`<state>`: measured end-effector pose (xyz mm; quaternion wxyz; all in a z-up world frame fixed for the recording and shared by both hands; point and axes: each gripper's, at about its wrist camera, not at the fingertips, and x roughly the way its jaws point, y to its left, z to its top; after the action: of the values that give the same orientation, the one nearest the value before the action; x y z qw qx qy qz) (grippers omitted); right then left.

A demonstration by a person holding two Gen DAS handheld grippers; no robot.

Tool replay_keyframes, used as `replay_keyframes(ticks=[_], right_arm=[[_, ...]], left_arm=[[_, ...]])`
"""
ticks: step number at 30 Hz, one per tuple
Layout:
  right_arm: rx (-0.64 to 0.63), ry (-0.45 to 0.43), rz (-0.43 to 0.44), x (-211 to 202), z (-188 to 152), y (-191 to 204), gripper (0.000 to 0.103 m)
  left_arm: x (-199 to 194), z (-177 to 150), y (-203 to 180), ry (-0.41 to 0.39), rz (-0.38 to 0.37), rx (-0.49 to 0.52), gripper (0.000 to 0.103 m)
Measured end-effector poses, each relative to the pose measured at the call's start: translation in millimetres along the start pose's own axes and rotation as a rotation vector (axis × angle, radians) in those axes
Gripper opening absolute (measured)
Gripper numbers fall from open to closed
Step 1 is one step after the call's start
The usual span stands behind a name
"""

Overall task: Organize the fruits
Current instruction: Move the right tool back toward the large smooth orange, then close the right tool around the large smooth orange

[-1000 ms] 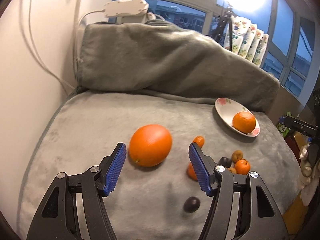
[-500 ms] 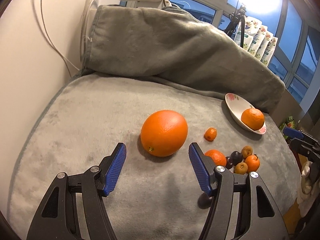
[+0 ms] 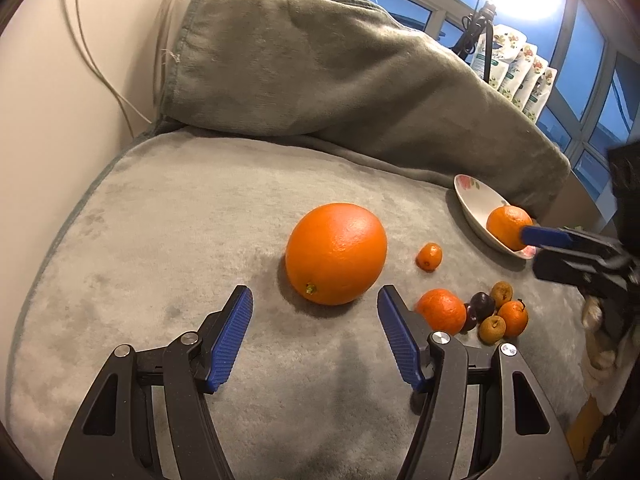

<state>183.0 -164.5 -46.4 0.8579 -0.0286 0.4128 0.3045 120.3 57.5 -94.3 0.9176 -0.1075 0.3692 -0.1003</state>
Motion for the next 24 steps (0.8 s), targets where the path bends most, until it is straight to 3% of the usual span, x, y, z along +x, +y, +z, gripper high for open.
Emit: replay_keyframes(ticks=[11, 24], right_arm=[[0.112, 0.135, 0.158, 70, 41, 4, 0.096], [0.148, 0.219, 0.223, 110, 54, 22, 0.096]], left_arm=[[10, 1, -1, 0.026, -0.036, 0.001, 0.065], [23, 7, 2, 0.064, -0.081, -0.019, 0.065]])
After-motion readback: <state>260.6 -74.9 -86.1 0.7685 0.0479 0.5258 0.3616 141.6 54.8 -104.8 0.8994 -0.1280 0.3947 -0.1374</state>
